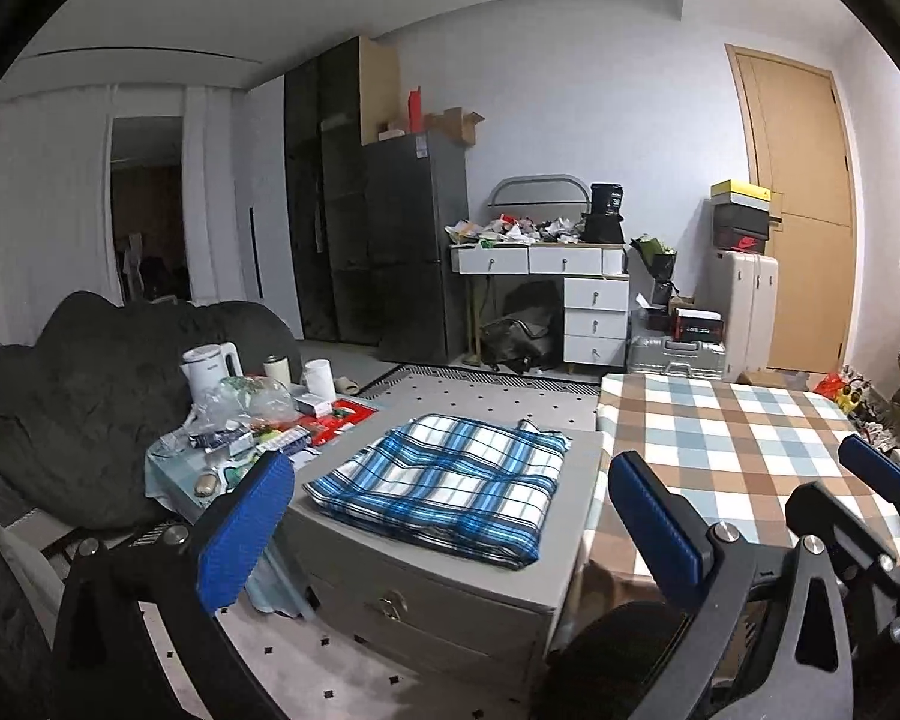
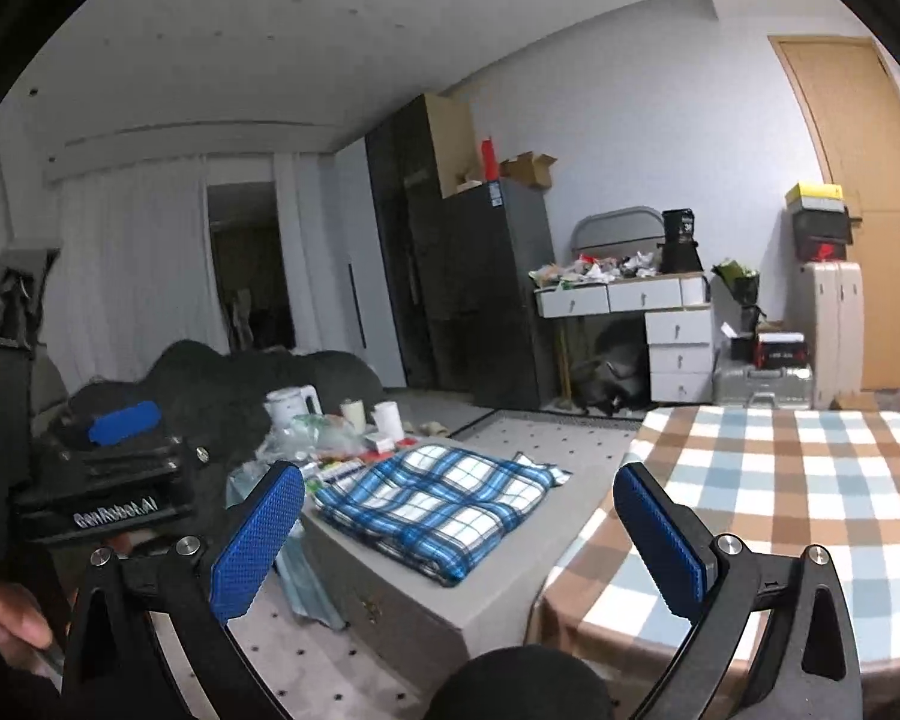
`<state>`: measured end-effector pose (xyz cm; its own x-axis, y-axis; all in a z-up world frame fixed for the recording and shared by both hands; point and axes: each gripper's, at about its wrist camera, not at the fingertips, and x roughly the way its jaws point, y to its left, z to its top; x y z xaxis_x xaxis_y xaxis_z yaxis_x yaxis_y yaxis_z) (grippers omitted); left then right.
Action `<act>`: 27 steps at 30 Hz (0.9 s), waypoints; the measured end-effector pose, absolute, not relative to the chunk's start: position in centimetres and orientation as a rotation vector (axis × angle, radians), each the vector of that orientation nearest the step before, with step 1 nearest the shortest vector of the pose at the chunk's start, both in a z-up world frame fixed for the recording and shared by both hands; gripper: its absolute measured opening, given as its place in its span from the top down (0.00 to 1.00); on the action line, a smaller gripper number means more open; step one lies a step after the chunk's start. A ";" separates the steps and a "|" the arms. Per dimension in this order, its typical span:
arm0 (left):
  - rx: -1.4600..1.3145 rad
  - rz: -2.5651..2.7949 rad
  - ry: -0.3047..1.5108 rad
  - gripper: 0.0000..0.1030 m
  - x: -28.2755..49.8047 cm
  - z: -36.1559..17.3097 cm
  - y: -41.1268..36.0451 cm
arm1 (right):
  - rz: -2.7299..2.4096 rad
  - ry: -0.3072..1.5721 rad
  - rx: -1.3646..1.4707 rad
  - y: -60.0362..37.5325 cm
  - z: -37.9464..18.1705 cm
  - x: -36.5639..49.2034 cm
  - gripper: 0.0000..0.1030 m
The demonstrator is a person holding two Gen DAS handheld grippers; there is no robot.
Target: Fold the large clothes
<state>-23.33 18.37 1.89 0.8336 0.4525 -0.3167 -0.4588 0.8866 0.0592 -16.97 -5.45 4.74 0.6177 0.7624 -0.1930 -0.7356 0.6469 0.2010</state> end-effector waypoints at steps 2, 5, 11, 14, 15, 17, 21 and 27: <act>-0.029 0.479 0.332 0.01 -23.4 1.7 18.1 | 0.863 0.278 0.118 -5.7 4.8 -16.8 0.00; -0.042 0.479 0.331 0.01 -23.6 1.6 18.1 | 0.846 0.283 0.117 -5.7 4.6 -16.8 0.00; -0.068 0.481 0.341 0.01 -24.2 1.2 18.1 | 0.798 0.272 0.106 -5.8 4.6 -17.1 0.00; -0.080 0.488 0.348 0.01 -24.3 1.0 18.2 | 0.793 0.272 0.095 -5.6 4.7 -17.4 0.00; -0.083 0.489 0.352 0.01 -24.3 1.0 18.2 | 0.792 0.270 0.094 -5.6 4.7 -17.4 0.00; -0.083 0.486 0.353 0.01 -24.4 1.0 18.2 | 0.796 0.269 0.096 -5.6 4.7 -17.5 0.00; -0.069 0.495 0.348 0.01 -24.3 1.1 18.3 | 0.800 0.273 0.093 -5.3 4.7 -17.6 0.00; -0.070 0.492 0.352 0.01 -24.2 1.0 18.2 | 0.800 0.276 0.089 -5.0 4.5 -17.7 0.00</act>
